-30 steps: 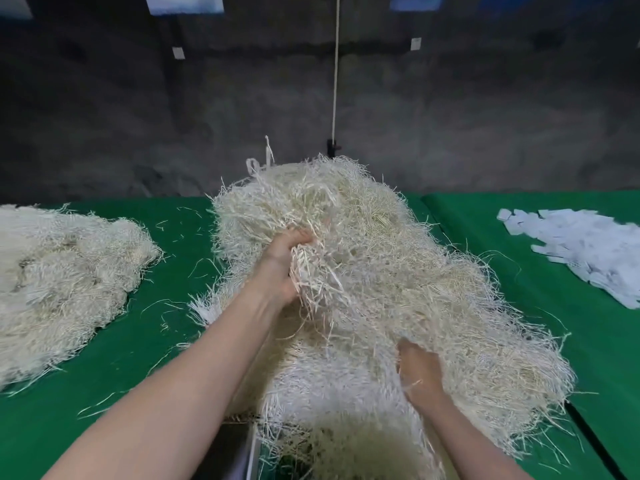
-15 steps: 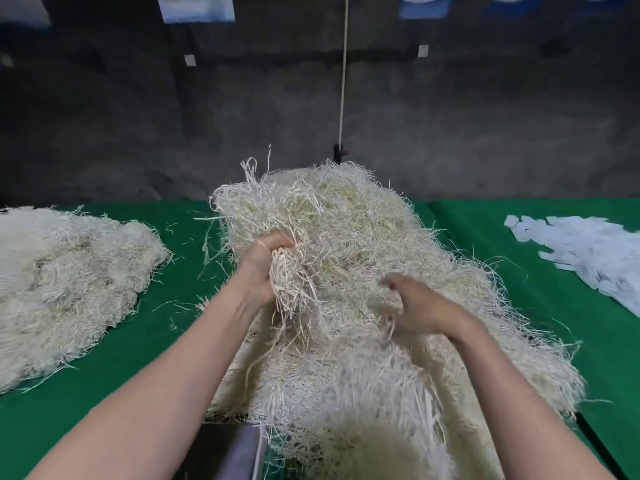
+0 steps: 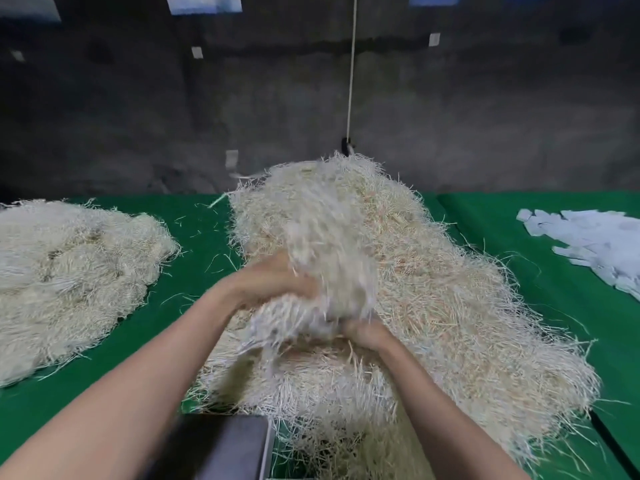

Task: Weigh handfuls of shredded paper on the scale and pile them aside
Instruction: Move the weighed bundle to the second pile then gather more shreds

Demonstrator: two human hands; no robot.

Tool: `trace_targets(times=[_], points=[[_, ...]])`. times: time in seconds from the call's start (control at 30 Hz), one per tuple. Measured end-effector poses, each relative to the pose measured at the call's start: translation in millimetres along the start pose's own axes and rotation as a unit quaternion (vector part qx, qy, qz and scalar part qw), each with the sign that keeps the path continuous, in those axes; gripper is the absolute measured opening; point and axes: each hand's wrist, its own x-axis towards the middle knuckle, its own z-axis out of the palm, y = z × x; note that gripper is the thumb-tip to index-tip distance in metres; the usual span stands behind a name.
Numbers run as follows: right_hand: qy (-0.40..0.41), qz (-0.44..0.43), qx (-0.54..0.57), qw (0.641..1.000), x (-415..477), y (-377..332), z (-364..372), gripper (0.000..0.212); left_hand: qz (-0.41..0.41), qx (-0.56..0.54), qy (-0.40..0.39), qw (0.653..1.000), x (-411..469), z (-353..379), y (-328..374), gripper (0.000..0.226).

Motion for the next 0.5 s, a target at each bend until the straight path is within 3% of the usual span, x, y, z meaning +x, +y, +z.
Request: trace_targets(times=[0.07,0.1,0.13,0.2,0.27,0.33,0.4,0.5], points=[[0.058,0.007,0.126,0.990,-4,-5,-14,0.012,-0.078,0.174,-0.134,0.972,8,14,-21,0.105],[0.072,0.004,0.132,0.989,-4,-5,-19,0.014,-0.104,0.213,-0.150,0.960,11,24,-29,0.110],[0.080,-0.008,0.113,0.990,-3,-6,-22,0.015,-0.111,0.241,-0.125,0.956,15,33,-36,0.104],[0.116,-0.051,0.061,0.990,-5,-10,-17,0.018,-0.093,0.261,-0.003,0.961,24,40,-42,0.075],[0.168,-0.114,-0.010,0.979,-3,-5,-11,0.019,-0.079,0.116,0.134,0.981,35,33,-45,0.043],[0.189,-0.139,-0.043,0.971,0,12,-3,0.011,-0.102,-0.172,0.155,0.967,41,21,-43,0.019],[0.187,-0.142,-0.105,0.966,6,29,6,0.023,-0.112,-0.437,0.101,0.887,37,24,-35,0.010],[0.197,-0.192,-0.294,0.915,11,46,15,0.049,-0.107,-0.605,0.085,0.785,35,43,-27,0.026]])
